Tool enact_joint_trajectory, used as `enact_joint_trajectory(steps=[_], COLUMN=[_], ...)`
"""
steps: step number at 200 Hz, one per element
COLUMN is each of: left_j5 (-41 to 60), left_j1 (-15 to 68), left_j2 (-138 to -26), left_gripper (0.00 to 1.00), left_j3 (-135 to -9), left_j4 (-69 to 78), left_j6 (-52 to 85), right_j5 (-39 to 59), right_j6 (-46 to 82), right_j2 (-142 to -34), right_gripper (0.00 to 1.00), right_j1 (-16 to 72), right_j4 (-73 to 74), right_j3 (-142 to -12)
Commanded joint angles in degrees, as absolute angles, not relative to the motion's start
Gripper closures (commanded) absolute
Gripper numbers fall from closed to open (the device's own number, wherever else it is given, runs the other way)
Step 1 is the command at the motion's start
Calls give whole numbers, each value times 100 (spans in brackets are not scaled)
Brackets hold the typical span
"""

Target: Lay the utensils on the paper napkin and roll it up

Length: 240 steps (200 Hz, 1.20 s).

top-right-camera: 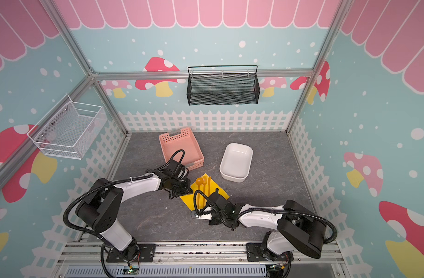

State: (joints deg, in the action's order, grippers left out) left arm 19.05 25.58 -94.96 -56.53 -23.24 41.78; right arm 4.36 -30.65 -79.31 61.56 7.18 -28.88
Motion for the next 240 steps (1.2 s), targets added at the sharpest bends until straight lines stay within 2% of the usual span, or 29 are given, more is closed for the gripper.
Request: enact_joint_trajectory(steps=[1, 62, 111, 149, 240], left_j5=[1959, 2268, 2468, 2465, 2478], left_j1=[2540, 2670, 2895, 3018, 3037], left_j2=[-9422, -9557, -9714, -9808, -9726], left_gripper=[83, 86, 95, 98, 98], left_j3=[-5556, -5562, -5409, -5215, -4967], left_j4=[-2264, -2267, -2275, -2268, -2276], left_j6=[4209, 4050, 4033, 4016, 3953], right_j5=[569, 553, 695, 779, 939], right_j6=[-3151, -3164, -3125, -3127, -3261], right_j2=[-7836, -7780, -7828, -7858, -8132], right_gripper=[93, 99, 99, 100, 100], right_j1=[6177, 6073, 5880, 5709, 5469], right_j4=[650, 679, 696, 762, 869], right_j3=[-2848, -2949, -3034, -3103, -3407])
